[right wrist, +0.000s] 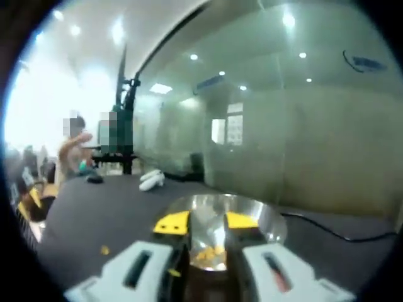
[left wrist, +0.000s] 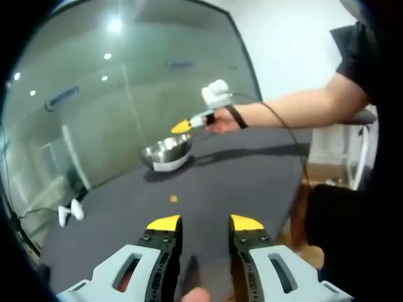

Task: Pick up the QQ candy scattered on the table and place it into the stainless steel bowl on the table

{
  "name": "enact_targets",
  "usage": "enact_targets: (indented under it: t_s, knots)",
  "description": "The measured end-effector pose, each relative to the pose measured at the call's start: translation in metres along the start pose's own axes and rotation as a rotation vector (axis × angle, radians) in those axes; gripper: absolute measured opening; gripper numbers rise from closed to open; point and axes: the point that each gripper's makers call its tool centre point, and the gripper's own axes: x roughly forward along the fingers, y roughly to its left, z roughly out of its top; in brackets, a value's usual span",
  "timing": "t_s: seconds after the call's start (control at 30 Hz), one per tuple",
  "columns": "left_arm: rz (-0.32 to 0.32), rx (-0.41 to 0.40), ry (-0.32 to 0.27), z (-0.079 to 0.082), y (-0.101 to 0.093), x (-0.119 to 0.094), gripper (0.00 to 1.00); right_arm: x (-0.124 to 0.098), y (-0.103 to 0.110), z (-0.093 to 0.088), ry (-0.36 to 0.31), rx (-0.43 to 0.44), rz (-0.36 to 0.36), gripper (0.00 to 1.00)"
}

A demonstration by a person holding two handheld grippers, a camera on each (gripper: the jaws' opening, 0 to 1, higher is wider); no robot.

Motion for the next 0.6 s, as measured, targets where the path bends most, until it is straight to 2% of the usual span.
enact_targets:
  t_s: [0.13, 0.23, 0.3, 0.43, 0.47, 0.6]
  knots:
    - [-0.001, 0.002, -0.009, 0.003, 0.001, 0.000, 0.31, -0.015, 0.004, -0.001, -0.008, -0.008, 0.019, 0.20]
    - [-0.021, 0.007, -0.021, 0.005, -0.003, 0.002, 0.31, -0.036, 0.006, -0.002, -0.013, -0.011, 0.037, 0.19]
    - [-0.038, 0.020, -0.035, 0.009, -0.008, 0.002, 0.31, -0.045, 0.021, -0.004, -0.027, -0.023, 0.090, 0.19]
    - [-0.056, 0.029, -0.034, 0.008, -0.012, 0.005, 0.31, -0.074, 0.051, -0.028, 0.012, 0.025, 0.208, 0.19]
    - [-0.056, 0.027, -0.031, 0.007, -0.012, 0.006, 0.31, -0.079, 0.054, -0.038, 0.044, 0.025, 0.220, 0.19]
    - [-0.047, 0.018, -0.033, 0.007, -0.009, 0.008, 0.31, -0.094, 0.077, -0.059, 0.069, 0.024, 0.255, 0.19]
